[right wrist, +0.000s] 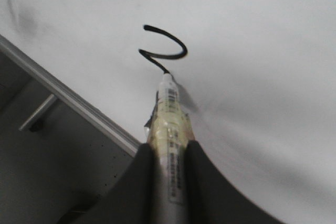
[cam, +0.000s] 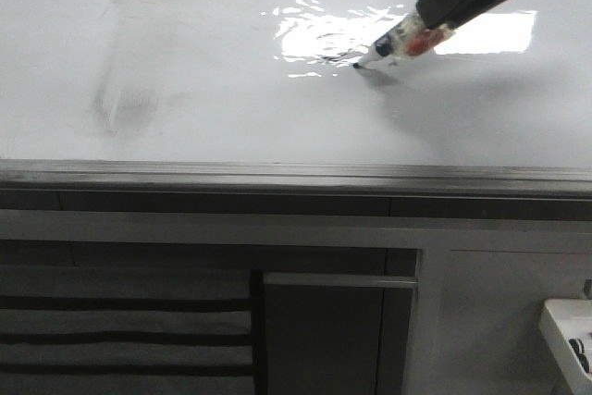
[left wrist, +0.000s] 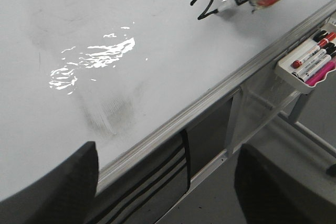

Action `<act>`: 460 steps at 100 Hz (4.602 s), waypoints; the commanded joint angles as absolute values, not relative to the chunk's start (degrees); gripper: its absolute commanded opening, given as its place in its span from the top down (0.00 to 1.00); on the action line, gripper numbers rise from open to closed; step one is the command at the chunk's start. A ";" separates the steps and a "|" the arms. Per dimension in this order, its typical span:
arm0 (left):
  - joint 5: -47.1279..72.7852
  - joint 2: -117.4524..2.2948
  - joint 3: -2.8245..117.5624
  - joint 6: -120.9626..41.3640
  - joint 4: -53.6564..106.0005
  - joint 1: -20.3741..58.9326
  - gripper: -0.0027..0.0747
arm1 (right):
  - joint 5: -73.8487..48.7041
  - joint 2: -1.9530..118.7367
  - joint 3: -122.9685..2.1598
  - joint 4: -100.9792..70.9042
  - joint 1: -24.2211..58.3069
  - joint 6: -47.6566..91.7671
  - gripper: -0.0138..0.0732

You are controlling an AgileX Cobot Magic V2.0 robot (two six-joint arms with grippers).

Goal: Write number 3 on whiteboard

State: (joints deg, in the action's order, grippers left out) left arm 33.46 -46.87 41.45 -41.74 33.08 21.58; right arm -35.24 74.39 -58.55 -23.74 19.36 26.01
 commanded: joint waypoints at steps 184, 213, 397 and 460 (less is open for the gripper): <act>51.71 -73.30 64.34 -66.72 47.62 35.41 0.82 | -60.20 74.17 -77.77 -32.89 32.67 57.02 0.91; 51.71 -73.30 64.34 -66.72 47.62 35.41 0.99 | -58.52 74.17 -77.77 -32.68 32.67 57.02 0.76; 17.62 -77.29 51.16 -54.00 49.64 8.65 0.99 | -43.53 65.47 -68.49 -29.52 13.10 45.47 0.64; 17.62 -77.29 51.16 -53.76 49.64 8.95 0.77 | -42.93 65.47 -68.49 -29.52 13.10 45.47 0.65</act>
State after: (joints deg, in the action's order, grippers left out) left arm 20.91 -78.42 49.69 -54.72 48.09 8.85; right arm -46.47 66.87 -67.20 -28.03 13.48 45.41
